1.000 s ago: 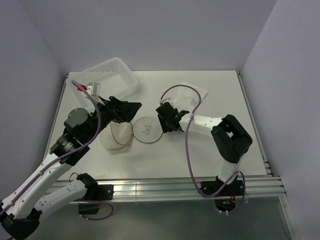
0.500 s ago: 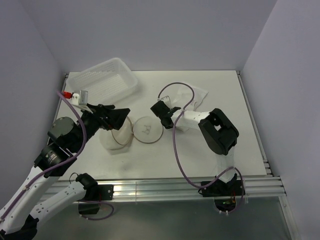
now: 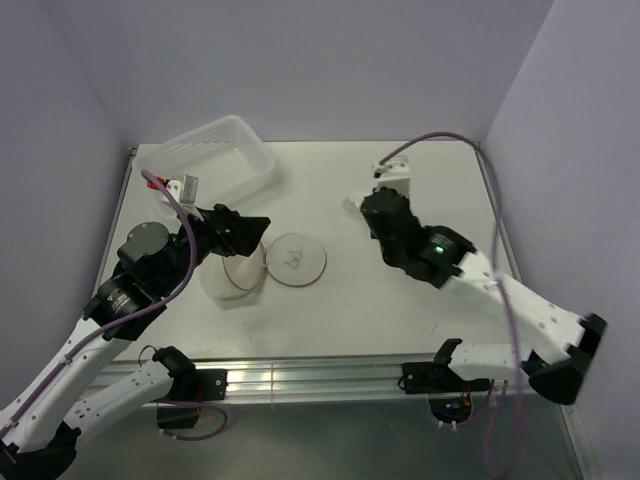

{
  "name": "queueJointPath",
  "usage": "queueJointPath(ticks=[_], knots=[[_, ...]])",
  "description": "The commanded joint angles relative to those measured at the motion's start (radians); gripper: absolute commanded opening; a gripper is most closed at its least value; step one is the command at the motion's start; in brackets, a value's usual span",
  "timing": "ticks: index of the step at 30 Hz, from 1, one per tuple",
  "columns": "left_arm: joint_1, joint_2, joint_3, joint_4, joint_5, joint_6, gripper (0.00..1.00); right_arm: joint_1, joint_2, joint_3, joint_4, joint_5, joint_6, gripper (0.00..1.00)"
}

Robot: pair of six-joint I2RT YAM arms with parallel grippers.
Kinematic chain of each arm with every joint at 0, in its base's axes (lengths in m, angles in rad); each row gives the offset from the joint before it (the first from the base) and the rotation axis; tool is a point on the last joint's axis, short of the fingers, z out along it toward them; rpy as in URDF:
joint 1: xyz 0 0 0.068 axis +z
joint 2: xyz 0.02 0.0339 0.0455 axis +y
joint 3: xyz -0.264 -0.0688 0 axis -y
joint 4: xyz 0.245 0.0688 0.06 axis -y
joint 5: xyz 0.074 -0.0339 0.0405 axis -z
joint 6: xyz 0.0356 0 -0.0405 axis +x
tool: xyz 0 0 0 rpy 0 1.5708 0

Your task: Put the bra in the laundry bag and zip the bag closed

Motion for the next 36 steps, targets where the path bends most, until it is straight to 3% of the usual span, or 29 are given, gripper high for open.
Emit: queueJointPath(ticks=[1, 4, 7, 9, 13, 17, 20, 23, 27, 31, 36], knots=[[-0.003, 0.003, 0.036, 0.052, 0.021, 0.014, 0.95, 0.111, -0.175, 0.139, -0.225, 0.174, 0.014, 0.0], [-0.003, 0.012, 0.059, 0.053, 0.044, -0.004, 0.94, 0.23, -0.262, 0.301, -0.355, 0.153, 0.001, 0.0], [-0.003, 0.006, 0.072, 0.064, 0.043, -0.018, 0.94, 0.318, -0.305, 0.418, -0.406, 0.038, -0.044, 0.0], [-0.003, 0.0, 0.08, 0.064, 0.038, -0.026, 0.93, 0.328, -0.321, 0.479, -0.434, 0.018, -0.056, 0.0], [-0.003, -0.009, 0.077, 0.06, 0.043, -0.044, 0.93, 0.328, -0.331, 0.52, -0.464, -0.021, -0.093, 0.0], [-0.003, -0.009, 0.05, 0.069, 0.047, -0.062, 0.93, 0.32, -0.343, 0.385, -0.383, -0.127, -0.112, 0.0], [-0.003, -0.003, 0.026, 0.083, 0.063, -0.076, 0.93, 0.222, -0.338, 0.229, -0.293, -0.224, -0.119, 0.0], [-0.003, 0.006, 0.011, 0.09, 0.07, -0.079, 0.93, 0.002, -0.338, 0.034, -0.134, -0.419, -0.156, 0.0], [-0.003, 0.03, -0.01, 0.118, 0.07, -0.078, 0.93, -0.221, -0.208, -0.089, 0.035, -0.479, -0.202, 0.0], [-0.003, 0.081, -0.017, 0.144, 0.057, -0.061, 0.93, -0.345, 0.041, -0.051, 0.16, -0.57, -0.174, 0.0], [-0.003, 0.15, -0.044, 0.227, 0.06, -0.07, 0.93, -0.413, 0.345, 0.186, 0.195, -0.538, -0.208, 0.0]])
